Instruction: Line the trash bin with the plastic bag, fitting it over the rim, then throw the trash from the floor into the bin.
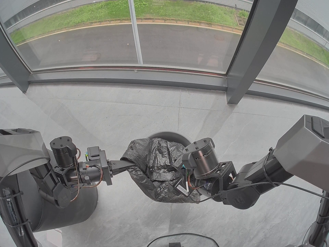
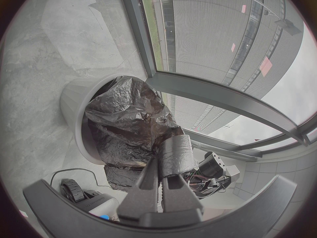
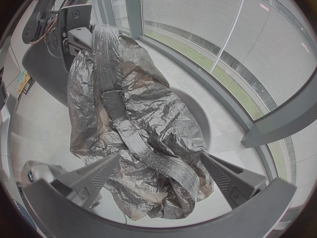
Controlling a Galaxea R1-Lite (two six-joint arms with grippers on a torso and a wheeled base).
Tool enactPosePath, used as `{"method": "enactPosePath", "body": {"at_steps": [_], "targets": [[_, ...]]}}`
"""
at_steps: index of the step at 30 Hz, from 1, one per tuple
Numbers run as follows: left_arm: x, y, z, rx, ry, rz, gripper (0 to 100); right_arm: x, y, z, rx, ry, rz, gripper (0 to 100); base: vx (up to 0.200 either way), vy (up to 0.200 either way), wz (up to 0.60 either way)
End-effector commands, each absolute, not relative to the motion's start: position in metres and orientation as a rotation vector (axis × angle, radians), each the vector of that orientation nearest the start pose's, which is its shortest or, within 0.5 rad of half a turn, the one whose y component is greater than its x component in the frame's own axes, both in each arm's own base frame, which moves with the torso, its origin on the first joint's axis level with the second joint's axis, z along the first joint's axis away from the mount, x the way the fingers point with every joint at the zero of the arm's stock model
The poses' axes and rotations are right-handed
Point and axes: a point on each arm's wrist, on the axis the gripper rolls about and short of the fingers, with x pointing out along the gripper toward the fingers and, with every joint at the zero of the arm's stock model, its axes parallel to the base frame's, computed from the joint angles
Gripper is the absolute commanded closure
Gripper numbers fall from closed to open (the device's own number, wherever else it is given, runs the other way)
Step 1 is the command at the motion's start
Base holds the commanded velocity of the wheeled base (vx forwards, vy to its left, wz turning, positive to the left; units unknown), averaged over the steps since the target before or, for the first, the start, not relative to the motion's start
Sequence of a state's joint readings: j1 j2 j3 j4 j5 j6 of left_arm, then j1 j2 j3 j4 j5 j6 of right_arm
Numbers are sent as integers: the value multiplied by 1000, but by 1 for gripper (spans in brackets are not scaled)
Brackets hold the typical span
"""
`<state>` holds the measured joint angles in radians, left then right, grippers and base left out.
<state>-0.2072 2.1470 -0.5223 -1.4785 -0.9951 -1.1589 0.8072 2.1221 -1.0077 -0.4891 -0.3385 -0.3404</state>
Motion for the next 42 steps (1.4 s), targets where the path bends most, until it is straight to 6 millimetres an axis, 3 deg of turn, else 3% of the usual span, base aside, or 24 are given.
{"method": "enactPosePath", "body": {"at_steps": [1, 6, 14, 21, 26, 27, 33, 42], "targets": [[309, -84, 61, -1067, 821, -981, 100, 272, 274, 71, -670, 454, 545, 0, 0, 0, 0], [309, -84, 62, -1065, 819, -982, 100, 276, 272, 60, -680, 480, 534, 0, 0, 0, 0], [309, -84, 61, -1065, 819, -982, 100, 275, 266, 72, -689, 457, 491, 0, 0, 0, 0], [306, -84, 61, -1068, 823, -978, 100, 267, 280, 84, -723, 402, 329, 0, 0, 0, 0], [305, -83, 63, -1066, 817, -980, 100, 268, 282, 106, -663, 348, 220, 0, 0, 0, 0], [305, -83, 64, -1064, 812, -980, 100, 263, 286, 111, -645, 328, 135, 0, 0, 0, 0], [301, -81, 66, -1061, 797, -985, 100, 237, 297, 117, -599, 303, 117, 0, 0, 0, 0], [297, -81, 67, -1052, 778, -996, 100, 227, 312, 105, -349, 328, 122, 0, 0, 0, 0]]}}
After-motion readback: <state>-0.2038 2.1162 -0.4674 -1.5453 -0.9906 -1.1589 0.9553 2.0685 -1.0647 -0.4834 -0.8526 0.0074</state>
